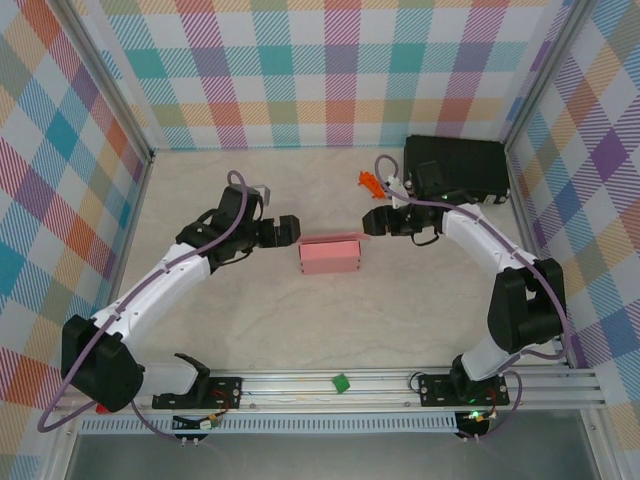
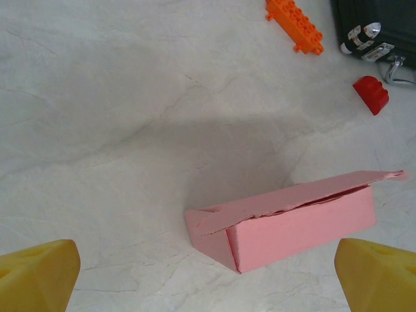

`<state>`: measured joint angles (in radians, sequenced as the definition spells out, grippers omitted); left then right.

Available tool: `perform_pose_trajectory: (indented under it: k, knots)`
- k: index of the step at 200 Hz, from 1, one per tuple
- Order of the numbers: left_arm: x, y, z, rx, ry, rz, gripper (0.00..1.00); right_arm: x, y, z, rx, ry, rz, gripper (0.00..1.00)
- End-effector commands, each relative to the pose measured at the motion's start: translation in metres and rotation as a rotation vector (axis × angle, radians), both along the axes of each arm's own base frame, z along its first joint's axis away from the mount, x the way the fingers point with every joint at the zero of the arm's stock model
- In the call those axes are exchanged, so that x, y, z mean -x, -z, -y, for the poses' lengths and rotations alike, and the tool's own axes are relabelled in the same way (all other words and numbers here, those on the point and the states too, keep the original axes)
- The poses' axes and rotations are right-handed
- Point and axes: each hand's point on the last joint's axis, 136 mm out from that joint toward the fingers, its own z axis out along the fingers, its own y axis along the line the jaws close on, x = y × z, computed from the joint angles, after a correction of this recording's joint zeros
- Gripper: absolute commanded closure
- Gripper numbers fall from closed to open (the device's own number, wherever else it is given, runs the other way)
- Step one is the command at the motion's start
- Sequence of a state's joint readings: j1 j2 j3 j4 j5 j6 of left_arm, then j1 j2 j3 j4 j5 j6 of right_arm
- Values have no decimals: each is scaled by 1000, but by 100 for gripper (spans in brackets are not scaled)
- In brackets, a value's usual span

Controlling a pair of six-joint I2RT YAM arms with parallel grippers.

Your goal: Fold the paper box

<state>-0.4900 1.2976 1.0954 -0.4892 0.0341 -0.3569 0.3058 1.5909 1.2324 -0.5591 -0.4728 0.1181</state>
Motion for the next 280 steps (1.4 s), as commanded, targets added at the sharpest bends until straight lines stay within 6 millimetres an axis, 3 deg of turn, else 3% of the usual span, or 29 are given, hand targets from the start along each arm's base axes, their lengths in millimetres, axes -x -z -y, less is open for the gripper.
perform_pose_trajectory:
  k: [1, 55, 82, 137, 204, 220, 280]
  knots:
    - [-6, 9, 11, 36, 11, -26, 0, 0, -6, -7, -15, -29, 6, 39]
    - [-20, 33, 33, 52, 68, -108, 13, 2, -5, -11, -33, -21, -17, 42]
    - [-21, 35, 43, 99, 92, -123, 17, 3, 0, -14, -39, -13, -33, 43]
    - [-22, 38, 47, 105, 104, -136, 25, 3, 5, -18, -41, -24, -50, 44]
    - [-20, 42, 54, 144, 118, -163, 26, 5, 8, -23, -40, -42, -60, 45]
    - [-19, 43, 55, 148, 122, -169, 31, 5, 9, -24, -33, -41, -58, 45]
    - [-15, 39, 52, 139, 124, -165, 31, 8, 13, -18, 9, -34, -57, 45]
